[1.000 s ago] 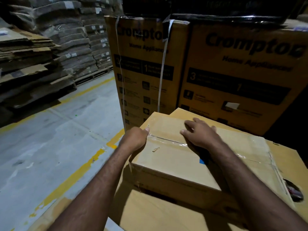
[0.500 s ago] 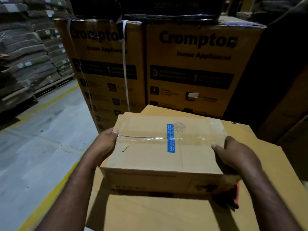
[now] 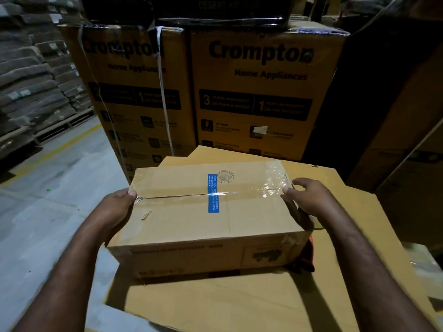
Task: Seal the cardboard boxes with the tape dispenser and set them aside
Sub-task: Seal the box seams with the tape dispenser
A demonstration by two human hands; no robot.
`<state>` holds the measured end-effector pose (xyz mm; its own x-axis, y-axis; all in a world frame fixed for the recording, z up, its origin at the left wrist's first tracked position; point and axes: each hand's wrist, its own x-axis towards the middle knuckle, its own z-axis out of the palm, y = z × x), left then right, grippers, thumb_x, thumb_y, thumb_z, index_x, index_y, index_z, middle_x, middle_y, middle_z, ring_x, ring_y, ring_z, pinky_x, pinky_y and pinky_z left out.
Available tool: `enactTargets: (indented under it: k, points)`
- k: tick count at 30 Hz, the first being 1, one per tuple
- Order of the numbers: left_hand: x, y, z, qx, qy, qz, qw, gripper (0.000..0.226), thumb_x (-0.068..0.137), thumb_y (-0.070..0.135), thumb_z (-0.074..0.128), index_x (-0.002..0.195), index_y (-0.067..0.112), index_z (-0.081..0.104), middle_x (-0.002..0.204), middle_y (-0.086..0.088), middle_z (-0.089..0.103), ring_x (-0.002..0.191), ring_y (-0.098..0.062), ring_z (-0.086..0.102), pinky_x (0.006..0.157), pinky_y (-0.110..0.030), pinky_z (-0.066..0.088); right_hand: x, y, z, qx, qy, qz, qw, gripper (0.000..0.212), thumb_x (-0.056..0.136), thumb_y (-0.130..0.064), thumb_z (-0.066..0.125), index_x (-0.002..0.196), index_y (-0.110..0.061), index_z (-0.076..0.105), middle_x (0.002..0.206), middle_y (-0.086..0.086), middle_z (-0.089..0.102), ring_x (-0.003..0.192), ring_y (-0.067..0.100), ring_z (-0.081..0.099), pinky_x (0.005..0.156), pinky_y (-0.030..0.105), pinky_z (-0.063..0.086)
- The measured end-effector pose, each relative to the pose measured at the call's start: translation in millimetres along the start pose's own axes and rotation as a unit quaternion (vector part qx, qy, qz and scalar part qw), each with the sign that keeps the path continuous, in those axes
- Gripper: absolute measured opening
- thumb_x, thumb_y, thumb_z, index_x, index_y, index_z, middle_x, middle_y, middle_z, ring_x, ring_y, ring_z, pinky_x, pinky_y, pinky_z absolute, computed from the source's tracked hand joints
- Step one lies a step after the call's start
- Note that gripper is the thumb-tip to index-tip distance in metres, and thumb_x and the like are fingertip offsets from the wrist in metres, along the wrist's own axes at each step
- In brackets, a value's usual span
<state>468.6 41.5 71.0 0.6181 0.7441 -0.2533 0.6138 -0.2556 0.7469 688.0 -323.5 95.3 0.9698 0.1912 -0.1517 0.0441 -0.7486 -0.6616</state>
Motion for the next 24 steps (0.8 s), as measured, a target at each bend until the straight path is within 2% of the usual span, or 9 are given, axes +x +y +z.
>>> enactTargets:
  k: [2,4,6,9,12,14,18,21,24]
  points:
    - [2,6,2,0.094,0.036,0.009,0.995,0.043,0.110,0.035,0.038,0.139,0.010,0.057,0.139,-0.018,0.059,0.122,-0.038,0.055,0.093,-0.044,0.044,0,13,0,0.093,0.008,0.014,0.995,0.041,0.096,-0.035,0.061,0.134,-0.021,0.059,0.125,0.006,0.064,0.090,0.020,0.063,0.072,0.037,0.055]
    - [-5,23,7,0.212,0.095,0.049,0.971,0.042,0.106,0.034,0.047,0.139,0.008,0.052,0.137,-0.020,0.057,0.120,-0.040,0.055,0.087,-0.045,0.046,-1,32,5,0.150,0.050,0.046,0.986,0.029,0.098,-0.027,0.057,0.123,-0.016,0.066,0.116,0.009,0.067,0.092,0.024,0.063,0.078,0.043,0.056]
    - [-25,48,25,0.222,0.126,0.123,0.959,0.051,0.102,0.037,0.056,0.146,0.014,0.045,0.141,-0.016,0.054,0.120,-0.038,0.056,0.088,-0.048,0.051,-2,60,16,0.086,0.083,0.093,0.988,0.028,0.094,-0.031,0.059,0.114,-0.013,0.068,0.110,0.013,0.069,0.093,0.030,0.063,0.076,0.041,0.054]
    - [-75,92,69,0.129,-0.002,0.268,0.955,0.061,0.097,0.044,0.062,0.152,0.030,0.040,0.152,-0.002,0.049,0.127,-0.025,0.056,0.102,-0.047,0.050,-9,101,44,-0.010,0.050,0.197,0.979,0.055,0.085,-0.051,0.065,0.121,-0.011,0.052,0.118,0.017,0.062,0.099,0.035,0.062,0.071,0.036,0.050]
    - [-116,134,128,0.230,-0.197,0.414,0.859,0.079,0.090,0.061,0.063,0.157,0.040,0.026,0.168,0.013,0.016,0.153,-0.015,0.020,0.124,-0.052,0.021,-4,132,71,-0.020,0.013,0.220,0.975,0.050,0.085,-0.053,0.059,0.115,-0.013,0.053,0.115,0.013,0.064,0.097,0.032,0.064,0.077,0.039,0.055]
    - [-129,149,165,0.311,-0.244,0.463,0.793,0.097,0.083,0.071,0.063,0.159,0.042,0.011,0.169,0.014,-0.003,0.156,-0.015,-0.003,0.122,-0.064,0.002,1,136,76,-0.005,0.009,0.202,0.979,0.041,0.082,-0.055,0.056,0.099,-0.018,0.059,0.100,0.009,0.069,0.082,0.028,0.066,0.072,0.037,0.057]
    - [-129,137,209,0.431,-0.205,0.510,0.716,0.103,0.085,0.061,0.068,0.157,0.045,-0.004,0.170,0.005,-0.013,0.155,-0.029,-0.014,0.111,-0.079,-0.005,2,133,69,0.016,0.043,0.174,0.984,0.028,0.080,-0.045,0.064,0.086,-0.019,0.059,0.083,0.004,0.066,0.071,0.024,0.063,0.057,0.030,0.046]
    - [-121,124,207,0.432,-0.166,0.523,0.716,0.088,0.096,0.037,0.061,0.156,0.047,-0.003,0.170,0.005,-0.013,0.156,-0.027,-0.013,0.113,-0.077,-0.002,13,142,66,-0.001,0.077,0.160,0.984,0.017,0.086,-0.034,0.062,0.090,-0.018,0.057,0.085,0.003,0.065,0.071,0.022,0.059,0.056,0.030,0.044]
    - [-124,117,201,0.428,-0.176,0.538,0.705,0.091,0.096,0.036,0.063,0.155,0.050,-0.004,0.169,0.007,-0.015,0.156,-0.024,-0.016,0.115,-0.075,-0.005,32,144,56,-0.014,0.097,0.156,0.983,0.012,0.090,-0.026,0.062,0.092,-0.017,0.054,0.085,0.003,0.061,0.073,0.024,0.056,0.058,0.030,0.040]
